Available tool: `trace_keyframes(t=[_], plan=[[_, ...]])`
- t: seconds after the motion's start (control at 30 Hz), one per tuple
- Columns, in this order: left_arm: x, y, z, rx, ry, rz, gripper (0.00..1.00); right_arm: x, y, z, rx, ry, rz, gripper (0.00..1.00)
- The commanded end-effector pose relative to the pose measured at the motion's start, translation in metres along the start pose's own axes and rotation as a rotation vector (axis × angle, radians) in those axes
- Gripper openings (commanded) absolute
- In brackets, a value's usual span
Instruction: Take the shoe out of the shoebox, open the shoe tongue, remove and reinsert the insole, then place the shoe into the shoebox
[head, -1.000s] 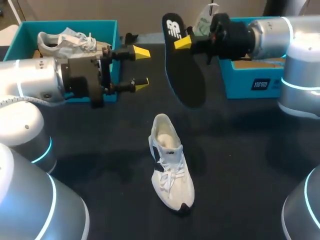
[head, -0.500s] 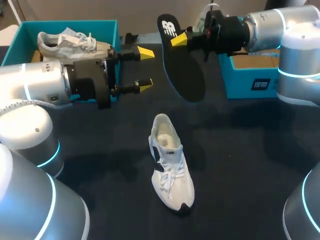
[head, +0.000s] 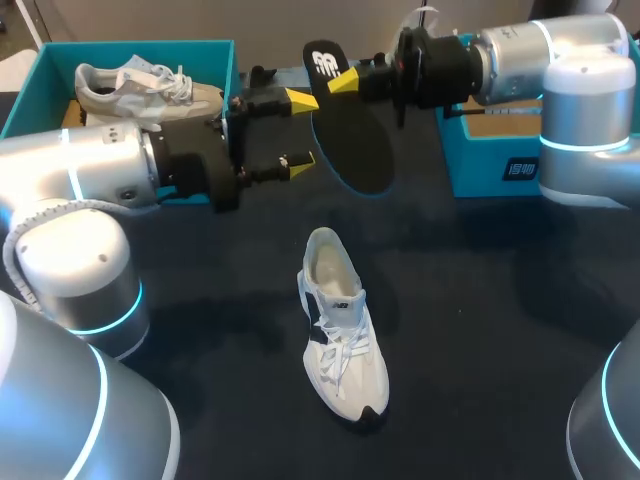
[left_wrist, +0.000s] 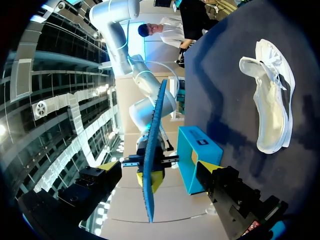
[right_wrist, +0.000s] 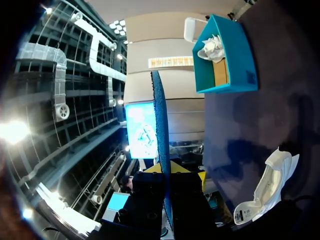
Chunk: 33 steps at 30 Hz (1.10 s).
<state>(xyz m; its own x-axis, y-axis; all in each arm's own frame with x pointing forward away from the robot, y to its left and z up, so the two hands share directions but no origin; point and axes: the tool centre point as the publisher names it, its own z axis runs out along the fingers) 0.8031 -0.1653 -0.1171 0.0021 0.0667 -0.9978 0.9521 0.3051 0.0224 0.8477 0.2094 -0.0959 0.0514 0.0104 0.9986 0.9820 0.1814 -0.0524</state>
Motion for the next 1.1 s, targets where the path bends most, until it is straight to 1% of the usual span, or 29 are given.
trace_keyframes(t=[0.03, 0.23, 0.27, 0.3, 0.37, 0.4, 0.43, 0.5, 0.63, 0.67, 0.7, 0.77, 0.87, 1.0, 1.07, 1.1], plan=[[-0.001, 0.007, 0.020, 0.003, 0.009, 0.000, 1.00, 0.000, 0.000, 0.001, -0.001, -0.002, 0.001, 0.00], [-0.004, 0.009, 0.027, 0.011, 0.006, 0.006, 1.00, 0.000, 0.000, 0.001, -0.001, -0.002, 0.001, 0.00], [-0.005, 0.009, 0.028, 0.012, 0.007, 0.007, 0.98, 0.000, 0.000, 0.001, -0.001, -0.002, 0.001, 0.00], [-0.005, 0.009, 0.029, 0.012, 0.007, 0.007, 0.94, 0.000, 0.000, 0.001, -0.001, -0.002, 0.001, 0.00], [-0.006, 0.009, 0.031, 0.014, 0.008, 0.008, 0.92, 0.000, 0.000, 0.001, -0.001, -0.002, 0.001, 0.00], [-0.006, 0.008, 0.031, 0.015, 0.007, 0.006, 0.84, 0.000, 0.000, 0.001, -0.001, -0.002, 0.001, 0.00], [-0.007, 0.007, 0.032, 0.016, 0.006, 0.004, 0.82, 0.000, 0.000, 0.001, -0.001, -0.002, 0.001, 0.00], [-0.007, 0.005, 0.032, 0.022, 0.005, 0.005, 0.80, 0.000, 0.000, 0.001, -0.001, -0.002, 0.001, 0.00], [-0.007, 0.003, 0.031, 0.027, -0.003, 0.005, 0.72, 0.000, 0.000, 0.001, -0.001, -0.002, 0.001, 0.00], [-0.007, 0.002, 0.031, 0.028, -0.006, 0.006, 0.61, 0.000, 0.000, 0.001, -0.001, -0.002, 0.001, 0.00], [-0.006, 0.002, 0.031, 0.028, -0.007, 0.006, 0.57, 0.000, 0.000, 0.001, -0.001, -0.002, 0.001, 0.00], [-0.005, 0.002, 0.030, 0.030, -0.013, 0.005, 0.59, 0.000, 0.000, 0.001, -0.001, -0.002, 0.001, 0.00], [-0.002, 0.002, 0.029, 0.032, -0.023, 0.004, 0.68, 0.000, 0.000, 0.001, -0.001, -0.002, 0.001, 0.00], [0.001, 0.004, 0.029, 0.031, -0.036, 0.002, 0.67, 0.000, 0.000, 0.001, -0.001, -0.002, 0.001, 0.00], [0.003, 0.005, 0.029, 0.029, -0.036, 0.001, 0.66, -0.002, -0.001, 0.001, -0.010, -0.006, 0.001, 0.00], [0.003, 0.005, 0.029, 0.028, -0.035, 0.001, 0.62, -0.003, -0.001, 0.001, -0.011, -0.006, 0.001, 0.00]])
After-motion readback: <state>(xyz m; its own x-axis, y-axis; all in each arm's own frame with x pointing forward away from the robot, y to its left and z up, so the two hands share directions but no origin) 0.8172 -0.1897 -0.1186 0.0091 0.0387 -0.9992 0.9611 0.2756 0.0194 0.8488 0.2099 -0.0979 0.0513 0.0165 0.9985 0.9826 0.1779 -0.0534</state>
